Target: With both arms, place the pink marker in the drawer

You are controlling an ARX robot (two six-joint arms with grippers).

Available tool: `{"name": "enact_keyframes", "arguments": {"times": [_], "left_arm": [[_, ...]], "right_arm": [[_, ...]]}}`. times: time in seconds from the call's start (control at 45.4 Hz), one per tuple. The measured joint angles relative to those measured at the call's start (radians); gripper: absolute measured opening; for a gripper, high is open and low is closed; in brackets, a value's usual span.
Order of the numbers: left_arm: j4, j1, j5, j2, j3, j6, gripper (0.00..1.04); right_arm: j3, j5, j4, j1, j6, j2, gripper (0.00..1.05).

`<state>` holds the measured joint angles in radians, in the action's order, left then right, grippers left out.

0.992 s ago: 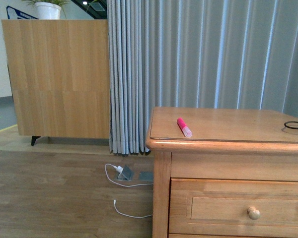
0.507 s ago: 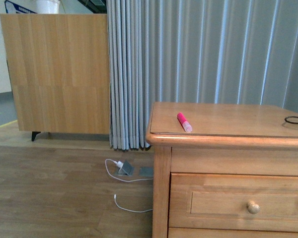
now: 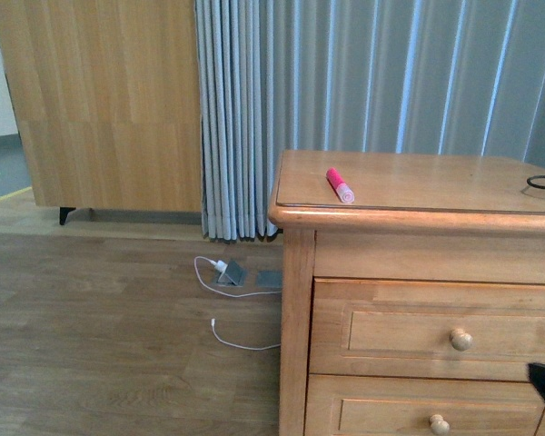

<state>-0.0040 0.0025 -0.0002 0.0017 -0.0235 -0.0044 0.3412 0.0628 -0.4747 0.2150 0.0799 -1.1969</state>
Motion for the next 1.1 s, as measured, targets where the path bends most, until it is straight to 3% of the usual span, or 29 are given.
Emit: {"name": "enact_keyframes", "arguments": {"times": [0.221, 0.573, 0.794, 1.103], "left_arm": [[0.0, 0.0, 0.0, 0.0, 0.0, 0.0, 0.99], [0.0, 0.0, 0.0, 0.0, 0.0, 0.0, 0.99], [0.0, 0.0, 0.0, 0.0, 0.0, 0.0, 0.99], [0.0, 0.0, 0.0, 0.0, 0.0, 0.0, 0.99]], "right_arm": [[0.309, 0.058, -0.065, -0.013, -0.012, -0.477, 0.96], [0.673, 0.114, -0.072, -0.044, -0.031, -0.859, 0.96], [0.795, 0.126, -0.064, -0.074, -0.045, -1.006, 0.96], [0.822, 0.106, -0.097, -0.098, -0.072, -1.073, 0.96]]}}
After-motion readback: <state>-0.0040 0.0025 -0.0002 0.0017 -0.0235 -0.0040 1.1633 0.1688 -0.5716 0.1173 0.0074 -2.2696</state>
